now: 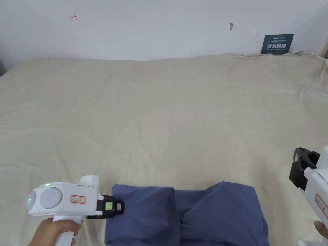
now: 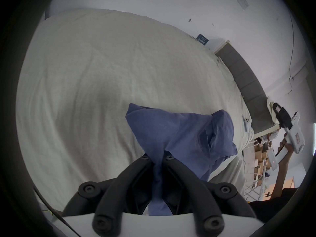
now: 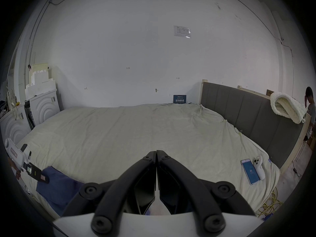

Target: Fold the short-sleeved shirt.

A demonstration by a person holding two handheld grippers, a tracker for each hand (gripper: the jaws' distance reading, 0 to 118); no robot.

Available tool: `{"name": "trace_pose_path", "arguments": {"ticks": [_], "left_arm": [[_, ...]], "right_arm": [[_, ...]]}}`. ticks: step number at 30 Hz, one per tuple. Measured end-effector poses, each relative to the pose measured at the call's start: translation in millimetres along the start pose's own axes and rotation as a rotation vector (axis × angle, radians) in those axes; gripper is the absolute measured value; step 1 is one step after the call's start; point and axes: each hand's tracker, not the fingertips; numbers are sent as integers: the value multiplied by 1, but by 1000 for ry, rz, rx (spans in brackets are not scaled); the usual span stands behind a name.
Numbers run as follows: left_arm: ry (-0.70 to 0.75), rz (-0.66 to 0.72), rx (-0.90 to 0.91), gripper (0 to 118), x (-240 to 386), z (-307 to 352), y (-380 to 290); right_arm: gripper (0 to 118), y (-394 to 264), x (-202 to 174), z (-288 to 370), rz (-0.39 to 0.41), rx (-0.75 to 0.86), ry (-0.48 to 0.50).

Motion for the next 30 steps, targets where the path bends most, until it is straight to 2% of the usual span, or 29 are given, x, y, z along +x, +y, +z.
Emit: {"name": "trace_pose_path", "arguments": {"ticks": [12,18,22,30], "left_arm": [[162,55,40,6,-31,70,-1],[213,105,27,6,-7,66,6],[187,78,3,6,34,46,14],[39,-41,-68,6,107,-13,26]], "right_arm": [[1,0,-9,-4,2,-1,26],[1,-1,-9,-5,4,-2,33],[1,-1,-6,-4,0,-1,33],[1,-3,3,2,-7,4,22]]}}
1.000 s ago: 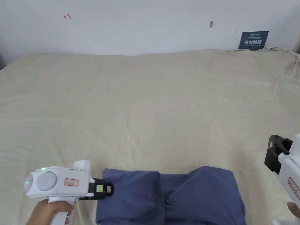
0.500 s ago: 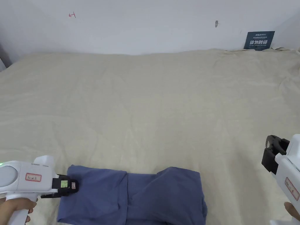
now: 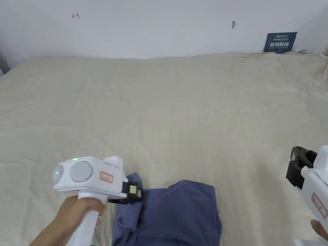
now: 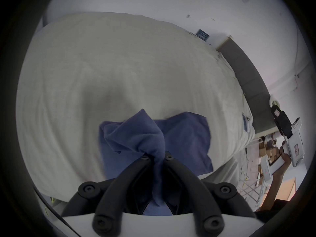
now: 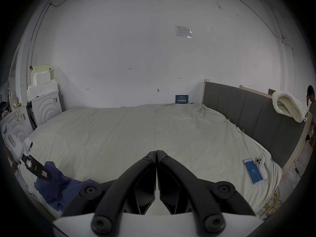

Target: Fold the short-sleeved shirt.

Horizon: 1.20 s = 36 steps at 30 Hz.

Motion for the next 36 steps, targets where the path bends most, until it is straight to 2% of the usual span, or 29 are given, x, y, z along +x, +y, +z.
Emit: {"name": "trace_pose_path", "arguments": {"ticks": [12,24,25,26,27,29,30,31,32,36], "left_arm": [[-49,-123,-112,6,92,-90,4],[3,-141,-137,8,110,-125,2],[2,-146,-136,13,110,-125,1],[-8,-149,-135,23,111,-124,1],[-35,-145,-131,39,113,-123,1],[-105,-138,-116,86,118,-118,0],[-116,-136,-108,103,121,-116,0],[-123,-142,-97,113,124,-111,-2],[-133,-156,-77,117,126,-107,-2],[-129,-171,-5,117,128,-88,-2]], "right_arm": [[1,0,11,12,-8,-5,-34],[1,-3,19,17,-12,-19,-59],[1,-3,19,16,-13,-20,-60],[1,-3,19,17,-13,-20,-60],[1,-3,18,17,-14,-20,-59],[1,-3,18,16,-14,-21,-57],[1,-3,17,16,-11,-22,-56],[1,-3,16,16,-10,-22,-56],[1,-2,16,16,-9,-22,-55],[1,-2,15,17,-7,-20,-55]]}}
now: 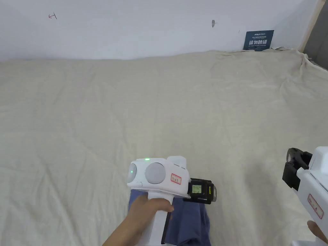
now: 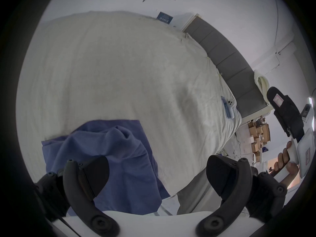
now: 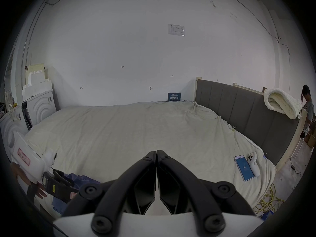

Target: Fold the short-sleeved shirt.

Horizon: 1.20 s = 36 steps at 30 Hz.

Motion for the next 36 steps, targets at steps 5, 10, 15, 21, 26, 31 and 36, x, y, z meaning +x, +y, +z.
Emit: {"name": "trace_pose_path", "arguments": {"ticks": [5,10,15,21,26,31,36], "left_arm": [[43,-5,130,117,-16,33,-3],[129,7,256,115,-43,68,-14],[237,25,401,73,-69,90,-32],[322,20,437,2,-83,84,-55],[393,-15,412,0,-81,54,-73],[403,-34,360,0,-71,12,-85],[409,-81,323,0,-53,-23,-87]], "right_arm": [[1,3,0,1,1,7,-1],[1,6,-2,1,6,16,4],[1,8,-6,0,12,20,11],[1,7,-9,-2,15,16,20],[1,6,-10,-3,14,12,22],[1,4,-6,-3,15,9,17],[1,3,3,-2,14,4,0]]}}
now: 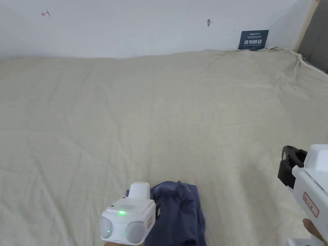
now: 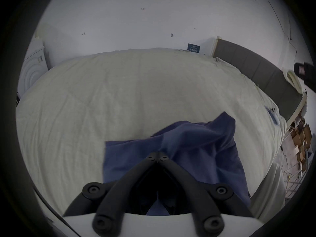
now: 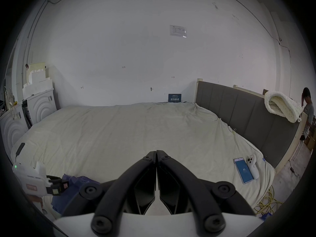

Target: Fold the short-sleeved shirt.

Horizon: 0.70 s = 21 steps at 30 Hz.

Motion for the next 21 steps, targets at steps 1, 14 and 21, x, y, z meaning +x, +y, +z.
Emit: {"name": "trace_pose_path", "arguments": {"ticks": [1,14,21], "left_arm": [[-5,-5,-1,0,5,-2,0],[-76,-70,31,0,64,-8,5],[-90,-115,23,0,81,-13,2]], "right_arm": [[1,0,1,0,0,0,-3],[1,-4,12,1,-13,-11,-26],[1,-7,17,1,-15,-16,-37]]}}
